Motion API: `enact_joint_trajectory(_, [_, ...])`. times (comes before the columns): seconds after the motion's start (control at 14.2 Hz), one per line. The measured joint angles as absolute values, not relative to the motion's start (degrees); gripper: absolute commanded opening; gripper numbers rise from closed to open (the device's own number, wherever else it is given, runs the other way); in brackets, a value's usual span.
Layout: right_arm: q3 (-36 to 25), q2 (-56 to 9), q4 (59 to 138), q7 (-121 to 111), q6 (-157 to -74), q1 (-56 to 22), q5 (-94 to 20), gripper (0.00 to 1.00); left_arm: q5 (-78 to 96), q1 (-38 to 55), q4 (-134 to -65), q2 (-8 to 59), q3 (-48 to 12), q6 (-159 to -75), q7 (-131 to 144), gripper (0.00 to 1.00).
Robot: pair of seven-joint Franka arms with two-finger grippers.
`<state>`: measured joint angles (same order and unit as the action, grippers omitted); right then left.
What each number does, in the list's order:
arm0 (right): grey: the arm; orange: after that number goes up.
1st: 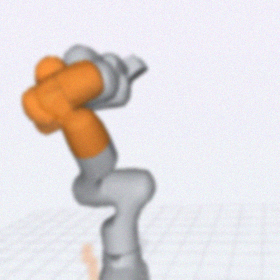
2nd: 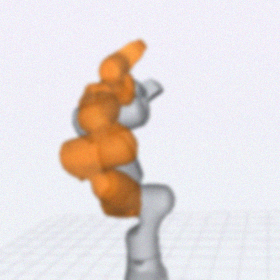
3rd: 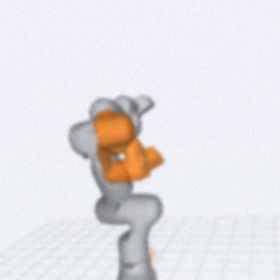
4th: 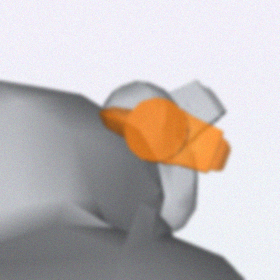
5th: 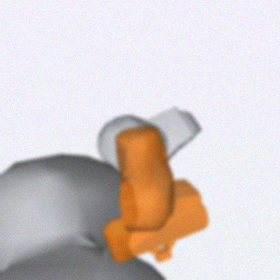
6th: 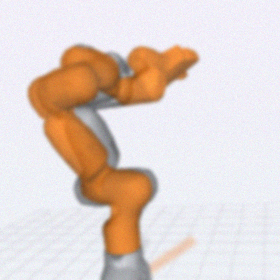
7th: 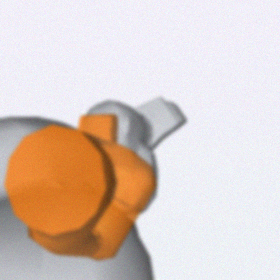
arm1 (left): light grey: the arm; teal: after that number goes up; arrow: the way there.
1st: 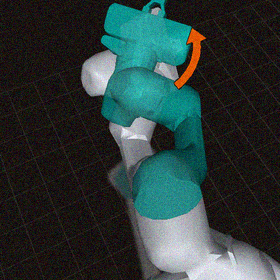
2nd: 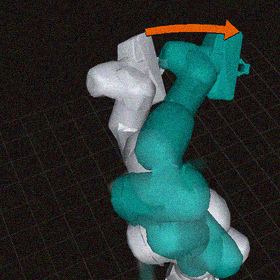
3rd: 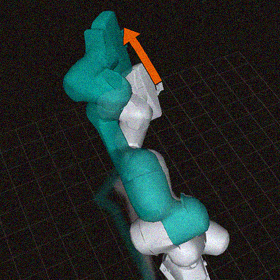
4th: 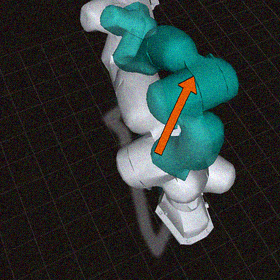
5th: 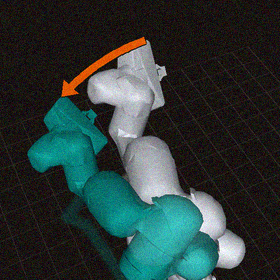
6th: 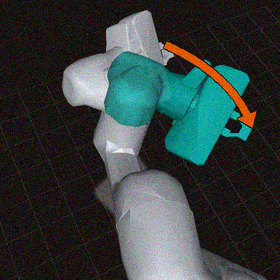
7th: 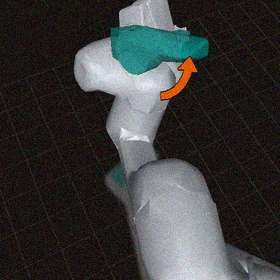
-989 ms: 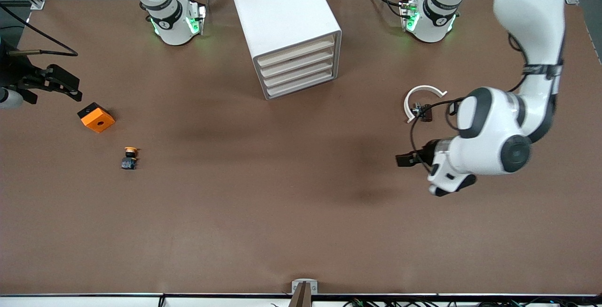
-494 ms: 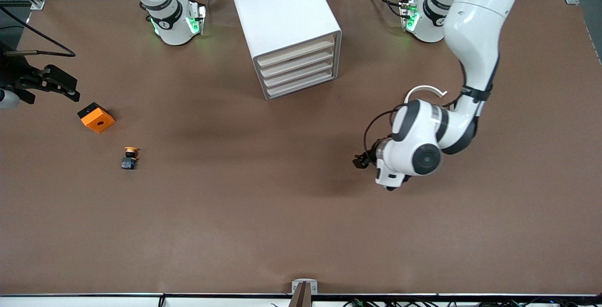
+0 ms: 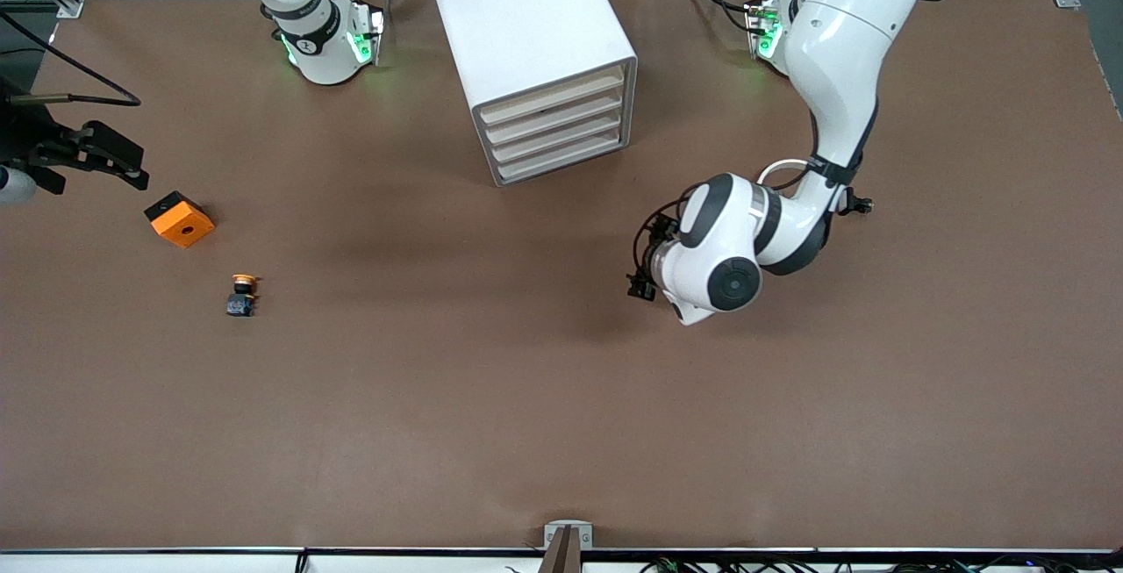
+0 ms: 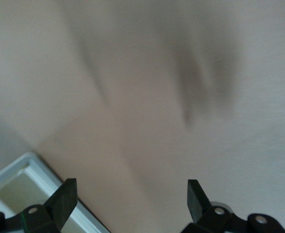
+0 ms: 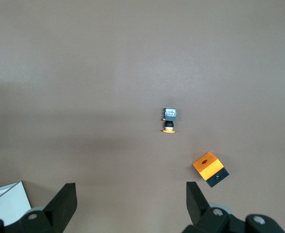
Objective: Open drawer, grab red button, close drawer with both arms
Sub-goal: 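Reach the left gripper to the handle of the cabinet drawer, then pull the drawer open with the left gripper while the right gripper approaches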
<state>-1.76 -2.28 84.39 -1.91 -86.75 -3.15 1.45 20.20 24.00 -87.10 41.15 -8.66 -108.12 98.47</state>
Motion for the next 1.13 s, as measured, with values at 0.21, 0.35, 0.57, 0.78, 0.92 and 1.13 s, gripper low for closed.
enact_joint_trajectory(0.21, [-1.75,-2.28,84.39,-1.9,-86.75,-3.15,1.45,1.0,23.52,26.75,-87.08,41.16,-8.84,-103.09,108.22,1.0])
enact_joint_trajectory(0.35, [-1.58,-2.28,84.39,-1.91,-86.75,-3.26,1.41,1.0,27.7,27.55,-87.12,41.26,-8.86,-97.89,110.49,1.0])
enact_joint_trajectory(0.57, [-1.23,-2.39,84.39,-1.89,-87.1,-5.22,1.38,1.0,34.27,27.46,-87.13,41.62,-8.82,-93.0,115.38,1.0])
enact_joint_trajectory(0.78, [-1.16,-2.9,84.39,-1.74,-88.77,-7.28,1.37,1.0,39.57,27.5,-87.18,42.62,-8.84,-90.64,119.16,1.0])
enact_joint_trajectory(0.92, [-1.15,-3.25,84.39,-1.74,-89.11,-8.07,1.37,1.0,42.01,27.81,-87.24,44.03,-8.87,-89.76,120.88,0.95])
enact_joint_trajectory(1.13, [-1.13,-3.89,84.39,-1.74,-89.14,-9.37,1.37,1.0,45.18,28.28,-87.24,46.58,-8.88,-89.75,124.86,0.84])
